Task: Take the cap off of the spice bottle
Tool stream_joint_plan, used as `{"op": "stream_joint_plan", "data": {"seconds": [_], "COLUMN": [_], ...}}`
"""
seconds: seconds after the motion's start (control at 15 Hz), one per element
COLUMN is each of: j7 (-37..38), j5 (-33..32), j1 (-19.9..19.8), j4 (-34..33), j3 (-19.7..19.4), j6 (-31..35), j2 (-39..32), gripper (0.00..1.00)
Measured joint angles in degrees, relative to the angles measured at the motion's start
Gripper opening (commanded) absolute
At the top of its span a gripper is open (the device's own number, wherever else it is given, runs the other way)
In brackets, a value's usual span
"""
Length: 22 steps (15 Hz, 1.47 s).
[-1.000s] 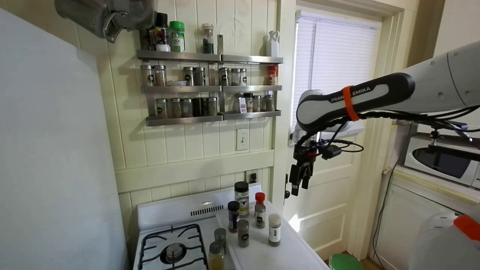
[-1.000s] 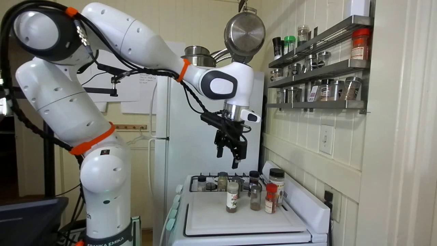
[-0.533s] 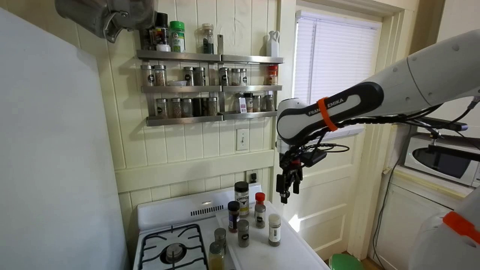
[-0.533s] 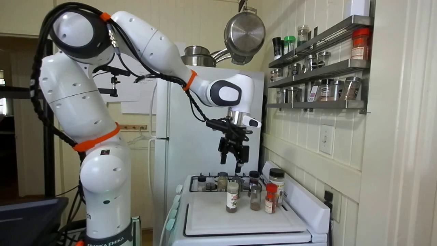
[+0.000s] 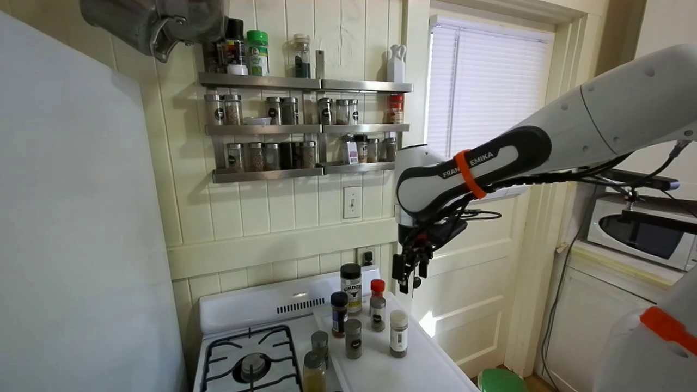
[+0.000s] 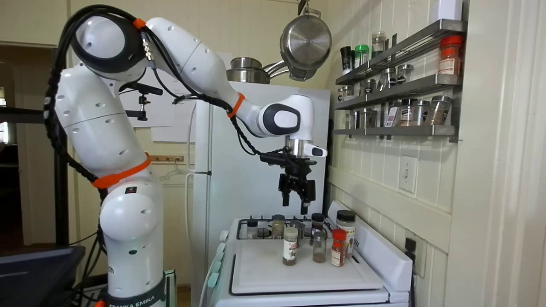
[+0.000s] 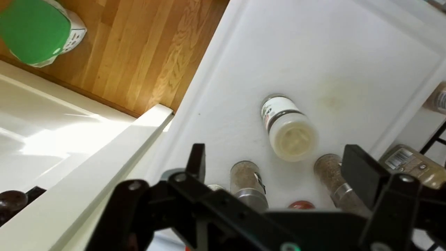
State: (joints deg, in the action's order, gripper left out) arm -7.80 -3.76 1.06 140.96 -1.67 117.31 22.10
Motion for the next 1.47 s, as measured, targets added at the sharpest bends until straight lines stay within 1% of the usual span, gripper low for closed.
{"op": "stream_joint_plan", "data": {"seconds": [0.13, 0.33, 0.8, 0.87, 1.0, 1.07, 1.13, 1.2, 1.33, 1.47], "j7": [0.0, 0.25, 1.06, 1.08, 1.08, 1.08, 1.08, 1.08, 1.42, 2.68], "j5": [0.06, 0.27, 1.47, 1.94, 2.98, 3.43, 3.75, 4.06, 4.32, 4.3], "j1": [0.0, 0.14, 1.15, 1.27, 1.37, 1.45, 1.52, 1.55, 1.57, 1.57], "j4": [0.04, 0.37, 2.0, 2.29, 2.78, 3.1, 3.37, 3.55, 3.84, 4.15], "j3": [0.06, 0.69, 2.43, 2.53, 2.69, 2.72, 2.76, 2.84, 3.06, 3.41], "j6": [0.55, 3.14, 8.61, 9.31, 10.13, 10.44, 10.61, 10.63, 10.63, 10.63], "j2": [-0.03, -0.5, -3.51, -3.86, -4.48, -4.69, -4.91, -5.13, -5.43, -5.47], "gripper": [1.0, 1.0, 1.0, 0.95, 0.78, 0.78, 0.69, 0.64, 0.64, 0.72]}}
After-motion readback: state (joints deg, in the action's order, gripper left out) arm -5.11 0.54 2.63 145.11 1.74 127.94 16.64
